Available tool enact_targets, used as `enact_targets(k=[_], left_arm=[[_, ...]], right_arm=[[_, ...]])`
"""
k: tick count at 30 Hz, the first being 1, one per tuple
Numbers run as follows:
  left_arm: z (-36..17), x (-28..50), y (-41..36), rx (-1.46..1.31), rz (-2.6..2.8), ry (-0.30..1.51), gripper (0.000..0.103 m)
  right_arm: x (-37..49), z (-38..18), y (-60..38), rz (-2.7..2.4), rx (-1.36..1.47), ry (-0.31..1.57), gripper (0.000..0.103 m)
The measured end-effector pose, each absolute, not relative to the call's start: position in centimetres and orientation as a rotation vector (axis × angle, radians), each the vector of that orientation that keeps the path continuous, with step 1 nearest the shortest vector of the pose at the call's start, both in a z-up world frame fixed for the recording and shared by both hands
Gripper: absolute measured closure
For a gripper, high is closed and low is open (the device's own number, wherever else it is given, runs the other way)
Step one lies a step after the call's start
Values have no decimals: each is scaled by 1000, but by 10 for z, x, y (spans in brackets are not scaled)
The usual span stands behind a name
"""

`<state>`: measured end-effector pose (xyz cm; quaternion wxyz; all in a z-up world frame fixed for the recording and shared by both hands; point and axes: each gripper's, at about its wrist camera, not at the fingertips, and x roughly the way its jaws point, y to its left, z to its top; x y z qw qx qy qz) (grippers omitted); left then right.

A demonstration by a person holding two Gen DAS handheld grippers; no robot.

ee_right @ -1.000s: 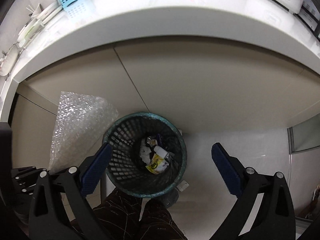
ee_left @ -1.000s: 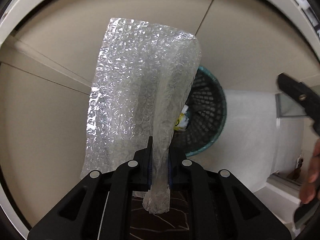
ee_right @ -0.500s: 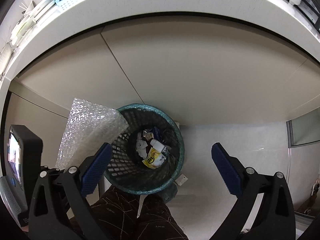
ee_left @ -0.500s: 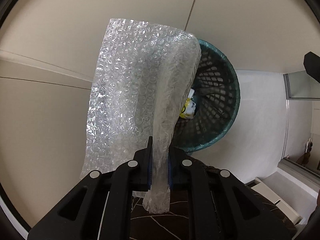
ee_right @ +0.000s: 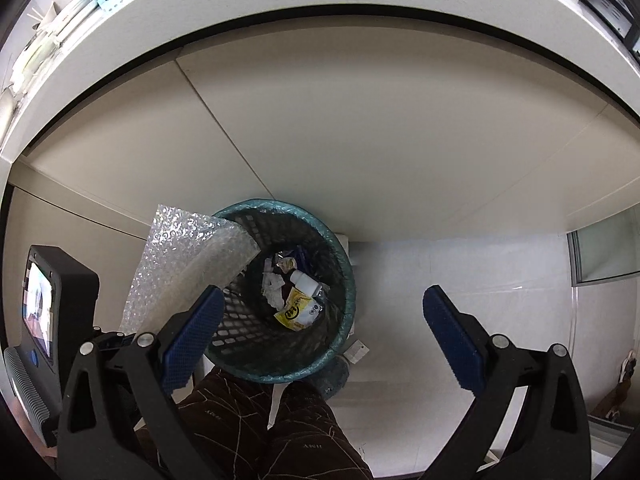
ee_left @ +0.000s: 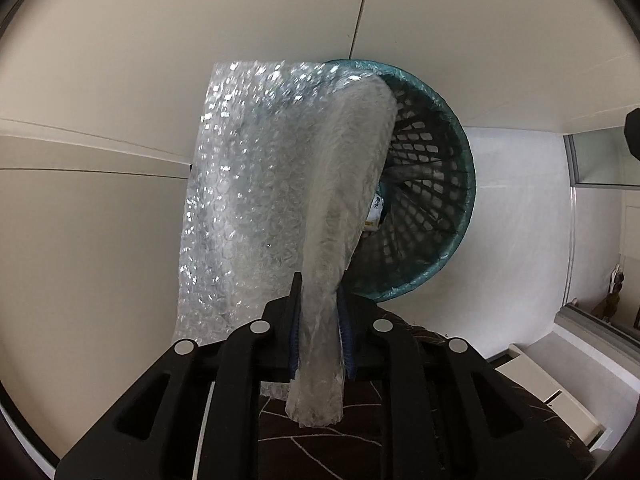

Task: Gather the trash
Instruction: 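Open the left tool to drop the bubble wrap while the right tool releases the bag, then raise both tools and move toward the green box and milk carton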

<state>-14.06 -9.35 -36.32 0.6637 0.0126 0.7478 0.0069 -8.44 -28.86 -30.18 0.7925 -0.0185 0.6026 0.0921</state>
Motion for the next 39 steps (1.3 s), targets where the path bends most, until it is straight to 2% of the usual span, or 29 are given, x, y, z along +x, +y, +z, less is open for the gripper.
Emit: enact_targets(k=[8,12,15,26,33,39], left_arm=[[-371,-139,-105,41,-1,1700,81],[-367,-137,-107,35,-6,1678,66],[-364,-136,-111,43,-14,1667,60],[-353,-129,-109,6,-7,1642,51],[-293,-130,-102,-10,-14,1489,29],[-227,-127,-91,-46,-27,1316,13]], right_arm=[[-83,-303,-291,198,-35,1304,8],[-83,-303,-293,194,-28,1308,8],[-83,-303,-295,193,-22,1311,8],[-79,-303,-304,188,-8,1315,8],[-79,-277,-309,196,-22,1266,8],[-76,-226,-312,217,-40,1149,8]])
